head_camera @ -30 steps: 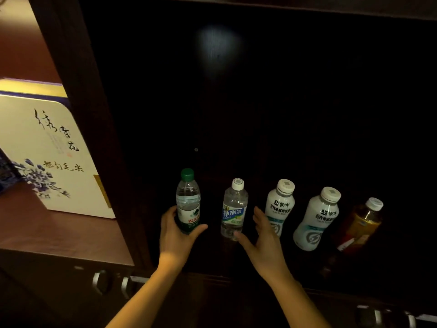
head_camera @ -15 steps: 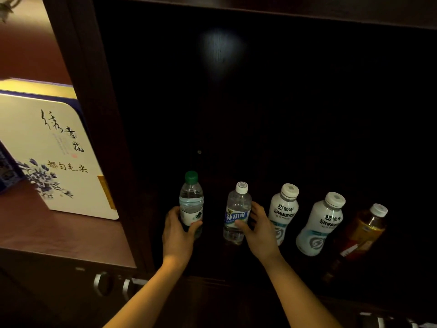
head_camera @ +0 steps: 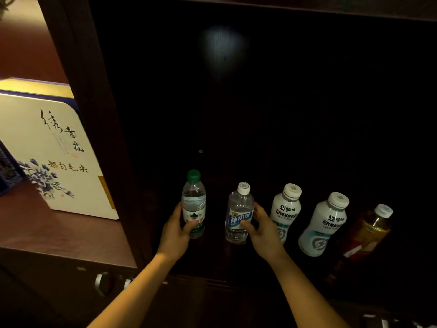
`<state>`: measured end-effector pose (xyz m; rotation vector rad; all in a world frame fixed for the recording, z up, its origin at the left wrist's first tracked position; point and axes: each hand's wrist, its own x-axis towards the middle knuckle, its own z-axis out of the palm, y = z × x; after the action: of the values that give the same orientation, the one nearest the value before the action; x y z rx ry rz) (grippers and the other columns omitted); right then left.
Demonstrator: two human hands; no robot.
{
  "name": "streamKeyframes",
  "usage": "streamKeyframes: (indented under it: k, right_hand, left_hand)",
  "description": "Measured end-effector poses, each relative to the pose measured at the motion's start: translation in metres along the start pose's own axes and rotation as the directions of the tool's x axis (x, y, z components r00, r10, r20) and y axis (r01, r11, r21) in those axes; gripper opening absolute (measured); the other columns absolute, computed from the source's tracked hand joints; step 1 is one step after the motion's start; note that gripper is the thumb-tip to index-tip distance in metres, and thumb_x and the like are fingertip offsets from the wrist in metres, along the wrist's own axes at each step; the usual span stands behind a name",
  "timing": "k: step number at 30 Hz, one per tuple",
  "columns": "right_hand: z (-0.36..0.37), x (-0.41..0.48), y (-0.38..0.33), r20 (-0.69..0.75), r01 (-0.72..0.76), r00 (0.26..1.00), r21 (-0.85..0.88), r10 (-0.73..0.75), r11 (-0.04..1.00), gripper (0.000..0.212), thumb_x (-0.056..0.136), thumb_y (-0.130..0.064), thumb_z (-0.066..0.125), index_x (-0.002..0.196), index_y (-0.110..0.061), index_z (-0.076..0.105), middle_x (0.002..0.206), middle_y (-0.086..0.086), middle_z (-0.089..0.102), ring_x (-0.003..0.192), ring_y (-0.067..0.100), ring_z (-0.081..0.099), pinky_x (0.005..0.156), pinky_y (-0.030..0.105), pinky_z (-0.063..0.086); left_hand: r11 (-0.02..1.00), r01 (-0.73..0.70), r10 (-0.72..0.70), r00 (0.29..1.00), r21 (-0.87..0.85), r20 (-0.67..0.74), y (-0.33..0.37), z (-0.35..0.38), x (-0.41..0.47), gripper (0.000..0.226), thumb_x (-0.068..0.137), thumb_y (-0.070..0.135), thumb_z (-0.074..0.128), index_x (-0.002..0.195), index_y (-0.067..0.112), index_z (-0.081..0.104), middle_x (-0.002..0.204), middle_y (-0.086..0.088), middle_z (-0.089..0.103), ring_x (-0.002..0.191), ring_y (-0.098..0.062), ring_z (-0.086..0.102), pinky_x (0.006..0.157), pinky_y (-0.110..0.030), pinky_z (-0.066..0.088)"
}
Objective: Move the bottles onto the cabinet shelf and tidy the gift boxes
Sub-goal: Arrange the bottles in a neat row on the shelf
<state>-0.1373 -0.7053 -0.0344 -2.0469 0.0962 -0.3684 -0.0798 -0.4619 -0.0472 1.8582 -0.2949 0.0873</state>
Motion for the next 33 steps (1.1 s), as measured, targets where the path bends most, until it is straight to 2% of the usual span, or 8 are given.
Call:
streamKeyframes:
  k: [5,8,12,19,24,27,31,33]
  right_hand:
    - [0.001,0.001,0.003,0.012,0.023,1.0,0.011,-0.023,1.0,0.061,0.095,-0.019,0.064,0.148,-0.03,0.037,0.119,-0.029,0.06,0.115,-0.017,0.053,0.09,0.004,0.043]
    - [0.003,-0.001,0.004,0.01,0.018,1.0,0.039,-0.018,0.999,0.061,0.095,-0.022,0.063,0.149,-0.03,0.035,0.119,-0.035,0.06,0.118,-0.014,0.053,0.091,0.006,0.044]
    - [0.006,-0.003,0.002,0.001,0.027,1.0,0.051,-0.027,0.998,0.057,0.096,-0.02,0.063,0.143,-0.04,0.037,0.124,-0.037,0.059,0.119,-0.009,0.055,0.091,0.008,0.045]
    - [0.013,-0.006,-0.003,0.02,0.04,0.999,0.08,-0.042,0.996,0.06,0.095,-0.026,0.064,0.148,-0.03,0.038,0.127,-0.038,0.057,0.12,-0.009,0.054,0.092,0.01,0.046]
    - [0.017,-0.009,-0.008,-0.006,0.037,0.999,0.074,-0.037,0.997,0.061,0.094,-0.029,0.065,0.148,-0.029,0.037,0.123,-0.046,0.053,0.119,-0.014,0.052,0.091,0.008,0.045]
    - [0.016,-0.011,-0.011,0.014,0.033,0.999,0.089,-0.034,0.995,0.061,0.094,-0.031,0.065,0.148,-0.033,0.035,0.125,-0.044,0.053,0.12,-0.014,0.052,0.091,0.009,0.046]
    - [0.009,-0.019,-0.01,0.046,-0.023,0.999,0.121,0.017,0.992,0.075,0.09,-0.042,0.068,0.153,-0.027,0.03,0.147,-0.022,0.046,0.134,-0.003,0.044,0.106,0.022,0.041]
    - [-0.001,-0.029,-0.006,-0.033,-0.055,0.998,0.043,0.056,0.998,0.064,0.088,-0.044,0.069,0.145,-0.028,0.044,0.141,-0.019,0.052,0.127,-0.002,0.049,0.102,0.017,0.043]
  left_hand:
    - [1.0,0.007,-0.006,0.997,-0.012,0.072,-0.005,-0.004,0.006,0.063,0.094,0.008,0.061,0.147,0.031,0.036,0.131,0.03,0.05,0.118,0.022,0.044,0.096,-0.006,0.04]
    - [1.0,0.017,-0.014,0.993,-0.018,0.118,-0.007,-0.004,0.009,0.063,0.093,0.005,0.062,0.147,0.028,0.037,0.132,0.028,0.05,0.121,0.018,0.045,0.099,-0.01,0.042]
    - [1.0,-0.006,0.009,0.991,-0.02,0.134,-0.005,0.0,0.01,0.066,0.093,0.005,0.063,0.151,0.019,0.035,0.142,0.01,0.052,0.133,-0.003,0.045,0.106,-0.023,0.04]
    - [0.998,-0.059,0.056,0.985,0.013,0.163,0.0,0.019,0.01,0.065,0.094,0.013,0.064,0.149,0.03,0.034,0.14,0.021,0.047,0.126,0.018,0.039,0.105,-0.013,0.036]
    - [0.996,-0.085,0.077,0.979,0.034,0.19,0.0,0.02,0.012,0.067,0.094,0.02,0.064,0.151,0.031,0.031,0.146,0.017,0.045,0.134,0.005,0.039,0.109,-0.023,0.036]
    - [0.994,-0.101,0.089,0.975,0.047,0.204,-0.001,0.018,0.013,0.066,0.094,0.022,0.064,0.147,0.04,0.03,0.144,0.02,0.045,0.133,0.009,0.039,0.108,-0.023,0.036]
    - [0.994,-0.096,0.086,0.975,0.041,0.203,-0.003,0.018,0.014,0.065,0.093,0.021,0.064,0.146,0.039,0.031,0.144,0.019,0.045,0.133,0.008,0.039,0.109,-0.024,0.036]
    - [0.998,-0.069,0.065,0.976,0.011,0.206,-0.005,0.018,0.015,0.065,0.093,0.018,0.065,0.144,0.04,0.032,0.142,0.017,0.048,0.132,0.006,0.042,0.108,-0.024,0.037]
